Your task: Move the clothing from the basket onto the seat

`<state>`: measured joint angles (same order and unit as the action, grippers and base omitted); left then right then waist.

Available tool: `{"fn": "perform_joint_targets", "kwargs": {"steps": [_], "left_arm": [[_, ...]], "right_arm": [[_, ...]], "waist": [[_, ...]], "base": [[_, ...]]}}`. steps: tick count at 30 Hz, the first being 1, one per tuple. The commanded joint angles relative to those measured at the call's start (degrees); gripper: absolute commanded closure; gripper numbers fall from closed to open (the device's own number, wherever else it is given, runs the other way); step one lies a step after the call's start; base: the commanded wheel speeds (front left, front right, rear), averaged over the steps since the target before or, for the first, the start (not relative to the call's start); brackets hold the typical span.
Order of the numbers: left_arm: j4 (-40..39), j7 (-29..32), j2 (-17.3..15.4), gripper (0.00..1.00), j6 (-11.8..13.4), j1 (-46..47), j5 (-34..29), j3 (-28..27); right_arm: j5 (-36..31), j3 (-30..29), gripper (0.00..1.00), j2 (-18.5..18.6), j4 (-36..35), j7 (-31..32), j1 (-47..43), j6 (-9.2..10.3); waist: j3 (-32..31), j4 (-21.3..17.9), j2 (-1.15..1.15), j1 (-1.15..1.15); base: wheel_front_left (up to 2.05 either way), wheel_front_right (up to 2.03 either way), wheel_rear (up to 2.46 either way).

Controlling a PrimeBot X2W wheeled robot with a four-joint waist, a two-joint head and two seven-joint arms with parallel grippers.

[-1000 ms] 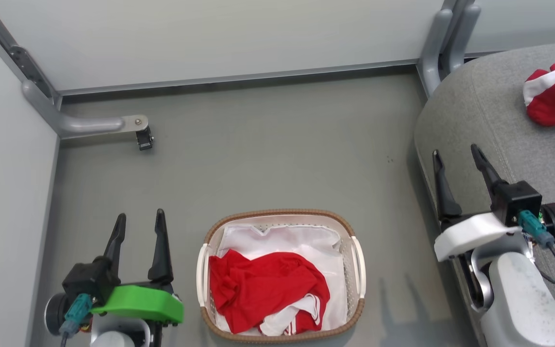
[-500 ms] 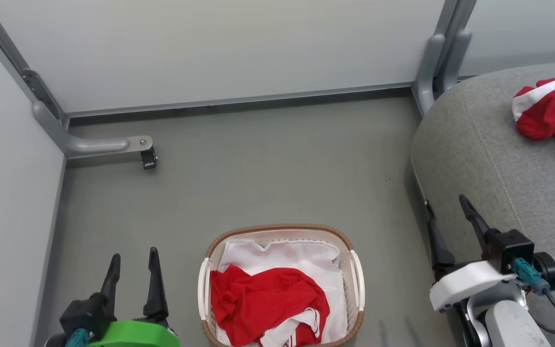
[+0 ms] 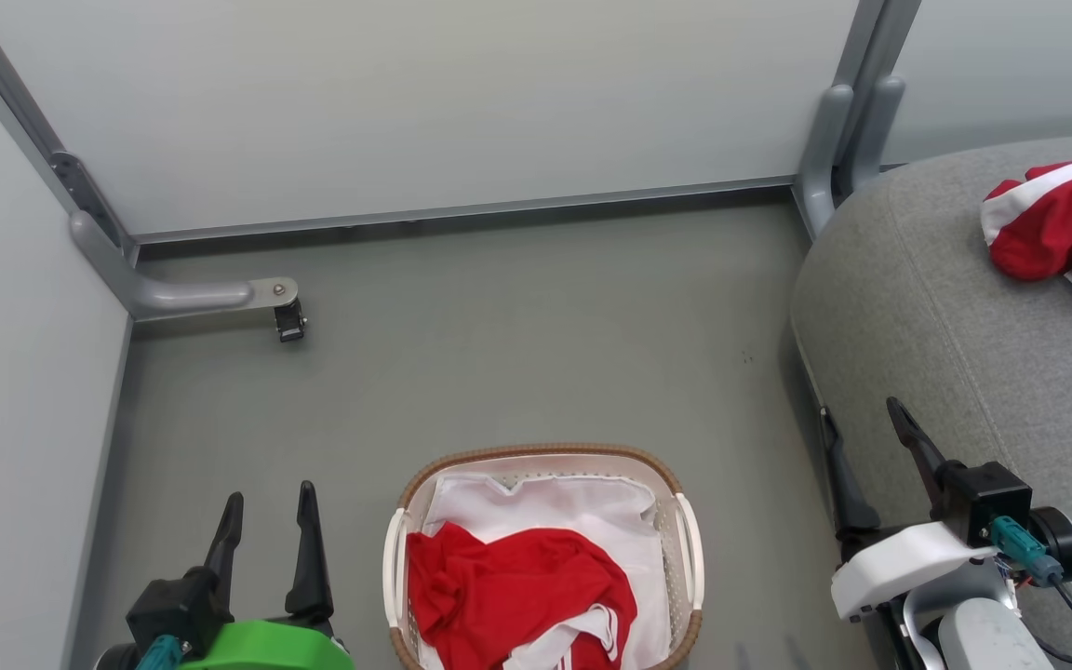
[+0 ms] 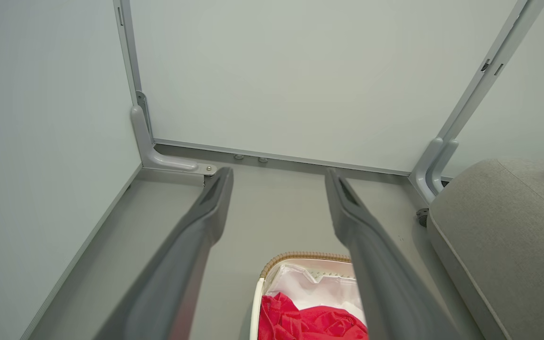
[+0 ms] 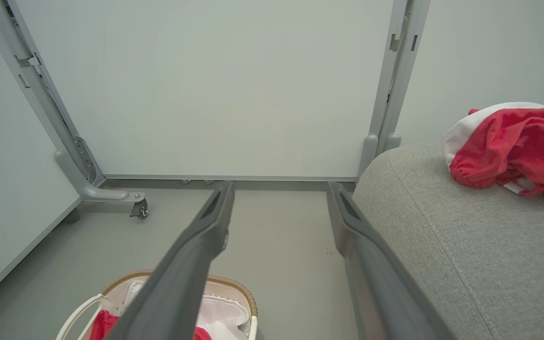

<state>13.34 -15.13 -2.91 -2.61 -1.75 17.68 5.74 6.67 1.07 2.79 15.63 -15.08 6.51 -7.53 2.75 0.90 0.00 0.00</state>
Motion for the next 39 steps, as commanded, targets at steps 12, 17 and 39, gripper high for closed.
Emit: {"fn": "perform_joint_targets", "kwargs": {"steps": [12, 17, 39], "left_arm": [[0.88, -0.03, -0.02, 0.0, 0.35, 0.75, 0.77, 0.92], [0.93, -0.03, -0.01, 0.0, 0.45, 0.82, 0.91, 1.06], [0.82, -0.03, -0.01, 0.0, -0.84, 4.68, -1.44, 3.45]], "right_arm": [[0.47, 0.35, 0.0, 0.2, 0.23, -0.13, 0.11, 0.08], [0.31, 0.38, 0.0, 0.2, 0.31, -0.13, 0.29, 0.08], [-1.47, -3.12, 0.0, 0.2, -1.26, -0.13, 2.69, 0.08]], "waist": [[0.04, 0.29, 0.0, 0.0], [0.12, 0.35, 0.0, 0.0], [5.34, 0.44, 0.0, 0.0]], "base": [[0.0, 0.0, 0.0], [0.0, 0.0, 0.0], [0.0, 0.0, 0.0]]}}
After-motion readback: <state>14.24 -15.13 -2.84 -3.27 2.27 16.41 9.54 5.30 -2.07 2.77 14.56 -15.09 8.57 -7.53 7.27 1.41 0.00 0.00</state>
